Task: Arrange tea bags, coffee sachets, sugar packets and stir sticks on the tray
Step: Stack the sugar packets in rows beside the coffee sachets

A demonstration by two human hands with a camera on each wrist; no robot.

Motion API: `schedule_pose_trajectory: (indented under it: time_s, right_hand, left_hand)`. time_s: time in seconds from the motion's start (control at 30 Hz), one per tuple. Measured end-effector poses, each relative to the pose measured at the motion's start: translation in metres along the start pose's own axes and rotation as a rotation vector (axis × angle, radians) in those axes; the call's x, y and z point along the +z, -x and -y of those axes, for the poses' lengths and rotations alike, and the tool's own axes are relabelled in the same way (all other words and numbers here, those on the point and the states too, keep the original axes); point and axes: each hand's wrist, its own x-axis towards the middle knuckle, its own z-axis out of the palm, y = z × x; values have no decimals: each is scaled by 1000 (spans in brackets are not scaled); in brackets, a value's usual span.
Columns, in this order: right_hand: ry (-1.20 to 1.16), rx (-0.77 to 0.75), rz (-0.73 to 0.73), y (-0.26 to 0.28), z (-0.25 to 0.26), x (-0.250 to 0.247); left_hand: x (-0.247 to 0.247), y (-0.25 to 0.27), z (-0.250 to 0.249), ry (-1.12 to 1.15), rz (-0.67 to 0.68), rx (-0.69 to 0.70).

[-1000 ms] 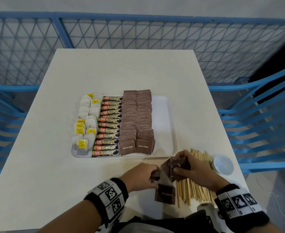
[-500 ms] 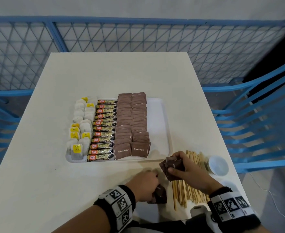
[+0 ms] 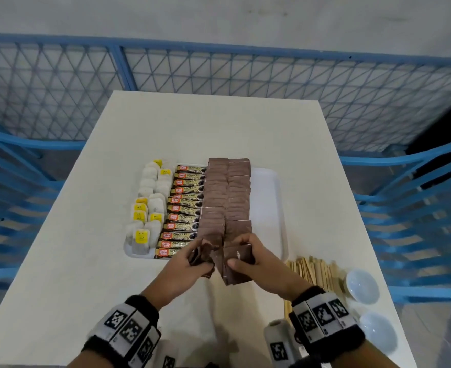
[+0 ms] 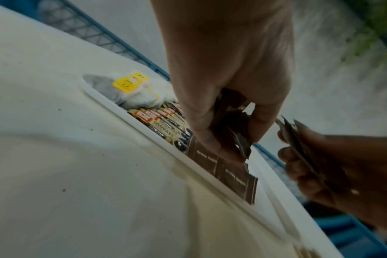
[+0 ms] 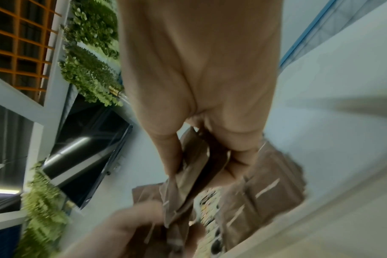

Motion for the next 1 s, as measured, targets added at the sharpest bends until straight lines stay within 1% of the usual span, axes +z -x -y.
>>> schedule_pose_trajectory:
  time_s: [0.1,0.23,0.33,0.43,0.53,0.63,0.77,1.0]
  right_hand:
    - [-15,-22,1,-17,8,18]
    - [-147,-32,-59,-35,13,39]
    - [-258,-17,-88,-46,15,54]
    - [-300,-32,-117,-49,21,65]
    - [-178,-50,-174,-52,23,71]
    - [-112,-51,-162,-55,25,71]
    - [-221,-4,-113,-56,22,60]
    - [-310,36,-53,-57,12,42]
  left_hand:
    - [-7,2,-7,221,-27,-93]
    - [-21,8,-14,454,-58,-132]
    - [-29,13,-19,611,-25,-154]
    - [-29,16,-24,609,-24,-118]
    - [-31,15,-23,574,-63,-81]
    - [-35,13,-19,565,-104,-73]
    - [-37,10,-15,510,-131,-55]
    - [-38,9,-9,521,-136,-67]
